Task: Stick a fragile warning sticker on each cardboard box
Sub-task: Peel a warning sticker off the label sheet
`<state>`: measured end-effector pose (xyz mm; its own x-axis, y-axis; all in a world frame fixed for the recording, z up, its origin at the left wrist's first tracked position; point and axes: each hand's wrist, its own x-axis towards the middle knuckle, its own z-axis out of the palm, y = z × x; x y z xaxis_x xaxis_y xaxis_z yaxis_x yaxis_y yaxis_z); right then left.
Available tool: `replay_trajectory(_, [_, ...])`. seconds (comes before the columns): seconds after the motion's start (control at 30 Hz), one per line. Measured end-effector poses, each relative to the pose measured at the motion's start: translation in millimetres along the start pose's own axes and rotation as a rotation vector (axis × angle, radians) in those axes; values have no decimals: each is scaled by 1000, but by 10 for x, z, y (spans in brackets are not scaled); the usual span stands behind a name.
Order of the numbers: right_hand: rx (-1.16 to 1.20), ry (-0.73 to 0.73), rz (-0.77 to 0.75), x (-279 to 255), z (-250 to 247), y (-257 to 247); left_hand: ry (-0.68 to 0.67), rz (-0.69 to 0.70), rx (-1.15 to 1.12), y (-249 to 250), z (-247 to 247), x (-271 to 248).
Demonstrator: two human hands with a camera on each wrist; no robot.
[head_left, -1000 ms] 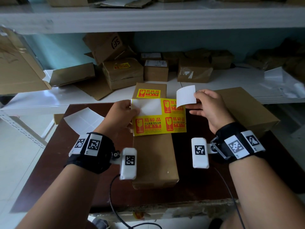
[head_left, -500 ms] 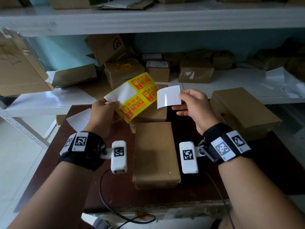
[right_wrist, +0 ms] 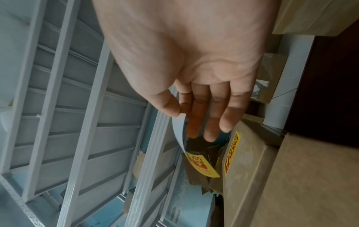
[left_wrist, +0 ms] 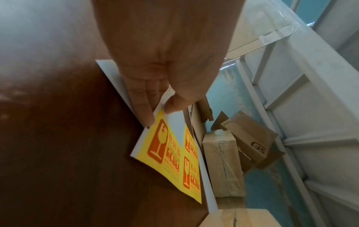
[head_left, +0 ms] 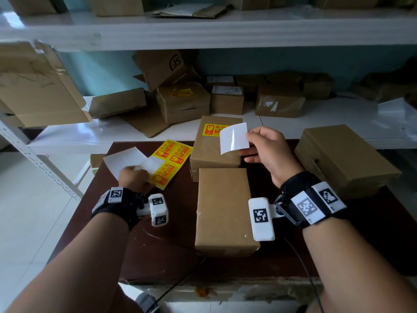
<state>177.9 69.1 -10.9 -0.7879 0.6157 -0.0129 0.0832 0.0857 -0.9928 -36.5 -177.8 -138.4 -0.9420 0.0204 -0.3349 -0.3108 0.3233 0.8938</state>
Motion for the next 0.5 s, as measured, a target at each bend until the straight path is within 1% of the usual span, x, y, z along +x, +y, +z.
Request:
replay_trajectory(0.03, [-11,-7,3,0,20,2,39,-11,24,-30,14,15])
replay_trajectory(0.07, [-26,-17,3,-1,36,4,45,14,123,-27,28,35])
replay_trajectory(0.23, [-80,-44,6,17,75,21,-3,118,670,117,-55,-50])
replay_trajectory(0.33, [-88,-50,19,12,91,24,82,224,878,207,-39,-156])
replay_trajectory(0.37, [-93,-55,24,10,94,29,121,273,887,256,-34,-203])
replay_trajectory(0.43, [-97,-60,30,5,94,33,166,444,800,422,-41,-309])
replay_trajectory(0.5, [-94,-54,32,2,84,30,114,603,618,630,-6,-460])
